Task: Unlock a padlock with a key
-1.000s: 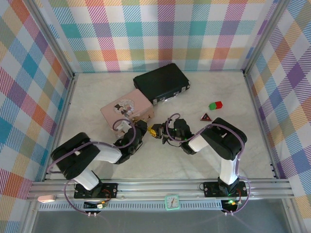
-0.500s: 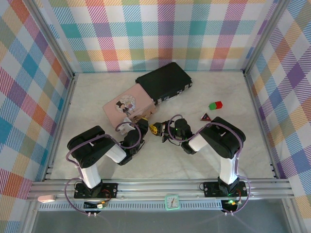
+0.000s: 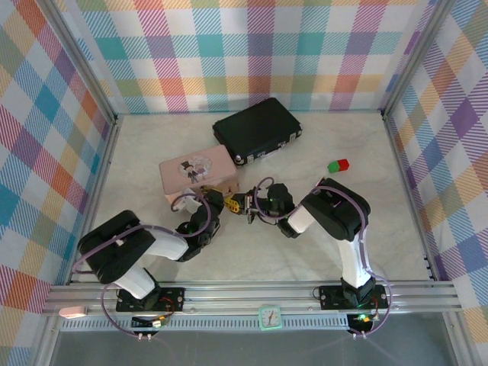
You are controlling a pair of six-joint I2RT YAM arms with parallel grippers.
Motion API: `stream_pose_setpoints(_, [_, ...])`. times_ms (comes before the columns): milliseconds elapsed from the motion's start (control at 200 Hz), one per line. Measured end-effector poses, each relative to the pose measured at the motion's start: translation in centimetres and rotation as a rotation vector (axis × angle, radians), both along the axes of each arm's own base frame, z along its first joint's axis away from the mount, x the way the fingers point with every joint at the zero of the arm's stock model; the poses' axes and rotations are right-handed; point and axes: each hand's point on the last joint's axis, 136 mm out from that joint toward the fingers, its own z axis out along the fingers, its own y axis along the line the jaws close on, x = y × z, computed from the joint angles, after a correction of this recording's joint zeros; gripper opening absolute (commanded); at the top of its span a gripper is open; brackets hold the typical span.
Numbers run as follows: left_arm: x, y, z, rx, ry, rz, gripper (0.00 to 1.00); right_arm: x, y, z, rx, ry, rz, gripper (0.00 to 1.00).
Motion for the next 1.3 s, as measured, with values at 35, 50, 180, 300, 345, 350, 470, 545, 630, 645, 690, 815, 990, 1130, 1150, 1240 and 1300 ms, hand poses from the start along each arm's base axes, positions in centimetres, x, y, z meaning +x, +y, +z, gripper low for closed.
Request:
stream_pose_setpoints(35, [-0.1,0.0,0.1,0.006,0.010,-0.001,0.00,-0.1,0.0,0.1,0.004,-0.003,0.008,0.16])
stream_pose_setpoints(50, [-0.2,0.0,0.2,0.010,0.014,-0.002,0.00,-0.1,0.1,0.2,0.006,-0.006,0.009,0.19])
stream_pose_setpoints(180, [-0.4,-0.6,0.3,0.021,0.034,-0.022,0.00,-0.3,-0.2,-0.2,-0.008,-0.023,0.019,0.34])
stream_pose_setpoints(300, [-0.7,-1.4,-0.2,0.018,0.058,-0.064,0.00,-0.7,-1.2,-0.7,-0.071,-0.061,0.025,0.36])
stream_pose_setpoints(345, [-0.9,-1.8,-0.4,0.021,0.070,-0.086,0.00,-0.8,-1.8,-0.5,-0.100,-0.088,0.026,0.37])
stream_pose_setpoints(350, [-0.9,-1.8,-0.5,0.022,0.071,-0.088,0.00,-0.8,-1.8,-0.4,-0.102,-0.092,0.026,0.37])
stream_pose_setpoints(470, [-1.1,-2.8,-1.1,0.036,0.109,-0.127,0.00,-0.9,-3.0,1.6,-0.201,-0.241,0.043,0.41])
stream_pose_setpoints(545, [-1.1,-3.4,-1.2,0.047,0.137,-0.151,0.00,-1.2,-3.9,2.8,-0.264,-0.336,0.057,0.42])
stream_pose_setpoints(630, [-1.0,-3.9,-1.4,0.066,0.170,-0.169,0.00,-1.7,-4.5,3.3,-0.352,-0.441,0.097,0.44])
stream_pose_setpoints(645, [-1.0,-4.0,-1.4,0.070,0.176,-0.172,0.00,-1.8,-4.6,3.4,-0.368,-0.455,0.103,0.44])
stream_pose_setpoints(690, [-1.1,-4.2,-1.5,0.083,0.196,-0.183,0.00,-1.9,-4.9,3.2,-0.421,-0.494,0.126,0.44])
stream_pose_setpoints(815, [-1.4,-4.4,-1.6,0.121,0.233,-0.205,0.00,-2.5,-6.2,1.7,-0.563,-0.562,0.195,0.45])
stream_pose_setpoints(990, [-2.2,-3.8,-2.8,0.185,0.280,-0.226,0.00,-3.0,-8.0,0.4,-0.725,-0.637,0.275,0.46])
stream_pose_setpoints(1130, [-2.7,-3.5,-3.7,0.244,0.308,-0.245,0.00,-2.9,-8.7,0.6,-0.793,-0.711,0.313,0.47])
stream_pose_setpoints(1150, [-2.8,-3.5,-3.8,0.253,0.311,-0.248,0.00,-2.9,-8.8,0.6,-0.803,-0.718,0.318,0.47])
stream_pose_setpoints(1240, [-3.0,-3.5,-4.4,0.276,0.323,-0.257,0.07,-2.9,-9.2,0.3,-0.840,-0.745,0.339,0.47])
stream_pose_setpoints(1300, [-3.1,-3.4,-4.8,0.288,0.332,-0.258,0.17,-2.9,-9.4,0.0,-0.862,-0.755,0.352,0.47])
